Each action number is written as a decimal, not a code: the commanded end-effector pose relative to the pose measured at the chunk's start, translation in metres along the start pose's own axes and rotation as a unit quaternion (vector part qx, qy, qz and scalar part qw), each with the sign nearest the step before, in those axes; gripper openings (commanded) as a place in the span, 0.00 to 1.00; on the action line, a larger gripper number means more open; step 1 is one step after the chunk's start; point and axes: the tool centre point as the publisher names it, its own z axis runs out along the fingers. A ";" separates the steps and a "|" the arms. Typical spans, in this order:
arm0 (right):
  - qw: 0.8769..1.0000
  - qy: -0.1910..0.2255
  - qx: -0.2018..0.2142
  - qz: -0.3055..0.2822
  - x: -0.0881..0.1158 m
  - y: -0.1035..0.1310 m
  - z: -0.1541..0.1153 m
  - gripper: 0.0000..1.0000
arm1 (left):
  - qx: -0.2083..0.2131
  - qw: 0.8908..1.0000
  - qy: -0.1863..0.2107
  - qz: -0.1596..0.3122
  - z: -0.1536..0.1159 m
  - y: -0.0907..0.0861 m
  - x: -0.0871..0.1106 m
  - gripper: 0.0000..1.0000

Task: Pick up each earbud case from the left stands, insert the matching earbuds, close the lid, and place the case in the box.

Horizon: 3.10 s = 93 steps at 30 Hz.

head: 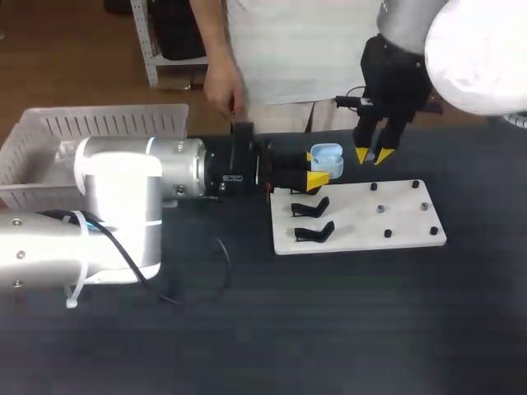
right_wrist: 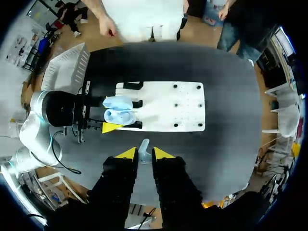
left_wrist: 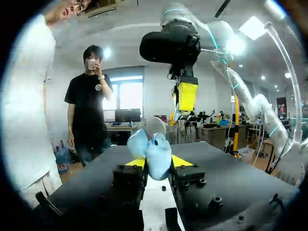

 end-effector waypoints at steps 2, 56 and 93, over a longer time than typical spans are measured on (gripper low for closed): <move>0.999 0.008 0.032 -0.031 -0.003 0.021 -0.004 0.00 | -0.002 1.000 -0.001 0.001 0.000 0.000 0.001 0.00; 0.986 0.093 0.048 -0.132 -0.029 0.052 0.019 0.00 | -0.002 1.000 -0.001 0.001 0.000 0.000 0.001 0.00; 0.985 0.095 0.044 -0.134 -0.028 0.053 0.030 0.00 | -0.002 1.000 -0.001 0.001 0.000 0.000 0.001 0.00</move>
